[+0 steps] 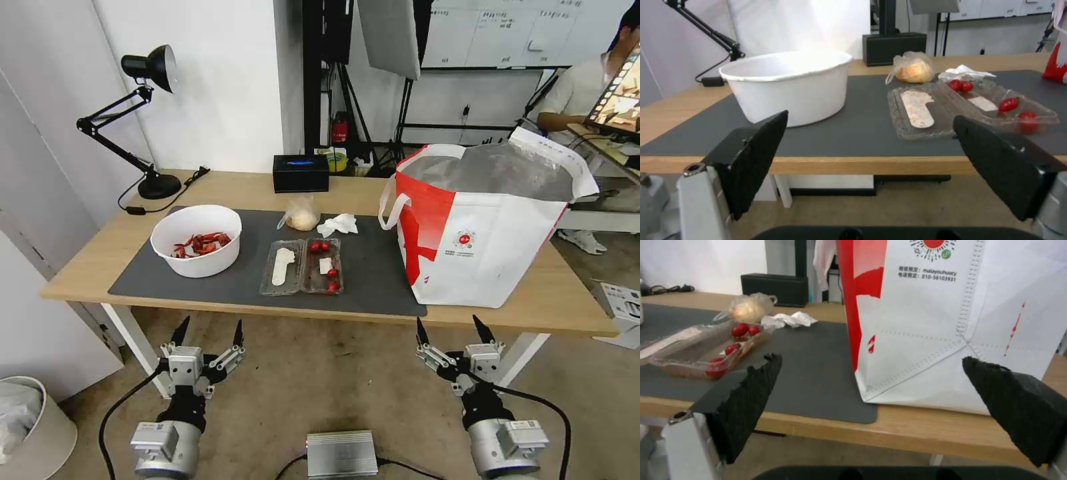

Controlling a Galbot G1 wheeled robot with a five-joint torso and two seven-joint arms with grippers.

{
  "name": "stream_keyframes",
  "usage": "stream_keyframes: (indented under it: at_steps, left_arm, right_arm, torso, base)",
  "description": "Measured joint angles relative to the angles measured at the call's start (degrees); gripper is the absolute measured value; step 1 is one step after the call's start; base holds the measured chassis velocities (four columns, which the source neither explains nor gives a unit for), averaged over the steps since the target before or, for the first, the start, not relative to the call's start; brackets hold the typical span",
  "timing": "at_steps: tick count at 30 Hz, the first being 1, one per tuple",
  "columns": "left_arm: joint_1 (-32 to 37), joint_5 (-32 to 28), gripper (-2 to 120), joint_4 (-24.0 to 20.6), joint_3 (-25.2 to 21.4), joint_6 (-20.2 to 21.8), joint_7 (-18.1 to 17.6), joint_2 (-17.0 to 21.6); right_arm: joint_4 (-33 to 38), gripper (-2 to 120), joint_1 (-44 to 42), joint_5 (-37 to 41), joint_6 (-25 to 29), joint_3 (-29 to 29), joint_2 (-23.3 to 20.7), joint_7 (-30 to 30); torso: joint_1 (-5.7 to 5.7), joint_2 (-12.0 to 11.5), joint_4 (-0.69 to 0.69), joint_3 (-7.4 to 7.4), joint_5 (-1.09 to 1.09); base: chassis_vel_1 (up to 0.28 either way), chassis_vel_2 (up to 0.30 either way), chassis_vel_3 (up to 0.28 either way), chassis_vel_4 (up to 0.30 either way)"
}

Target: Pick up the trash from the table and place it into the takeout bag.

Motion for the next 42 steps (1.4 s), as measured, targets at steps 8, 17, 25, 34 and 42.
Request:
stream_keyframes:
  at_steps: [8, 17, 25, 34, 42]
  left_arm:
    - [0.0, -0.1, 100, 0.0, 0.0, 0.0, 0.0, 0.0]
    - [-6.3, -10.5, 100, -1.6, 3.1, 8.3, -7.3, 3.4]
    - [-14.4, -24.1, 100, -3.9, 7.2, 19.2, -16.9, 7.7]
    - [-16.2, -31.9, 100, -5.7, 8.7, 24.2, -20.5, 9.9]
    - [-16.8, -46.6, 100, -5.7, 8.4, 29.5, -25.7, 9.7]
  right_arm:
    - [0.0, 100, 2.3, 1.2, -2.7, -0.2, -1.9, -0.1]
    - [-0.2, 100, 11.6, 5.1, -11.8, -1.4, -8.8, -1.0]
    - [-0.7, 100, 21.8, 9.5, -22.6, -4.3, -15.3, -2.5]
    - [-1.3, 100, 21.8, 9.7, -22.9, -5.4, -15.1, -3.5]
    - [-1.9, 100, 22.2, 12.2, -21.3, -6.3, -15.8, -6.0]
  torso:
    - [0.00, 0.0, -0.01, 0.00, 0.00]
    - [0.00, 0.0, -0.03, 0.01, 0.00]
    - [0.01, 0.0, 0.02, 0.01, 0.01]
    - [0.00, 0.0, 0.00, 0.00, 0.00]
    - [-0.01, 0.0, 0.00, 0.00, 0.00]
  base:
    - [0.000, 0.000, 0.000, 0.000]
    - [0.000, 0.000, 0.000, 0.000]
    - [0.000, 0.000, 0.000, 0.000]
    - [0.000, 0.000, 0.000, 0.000]
    - [0.000, 0.000, 0.000, 0.000]
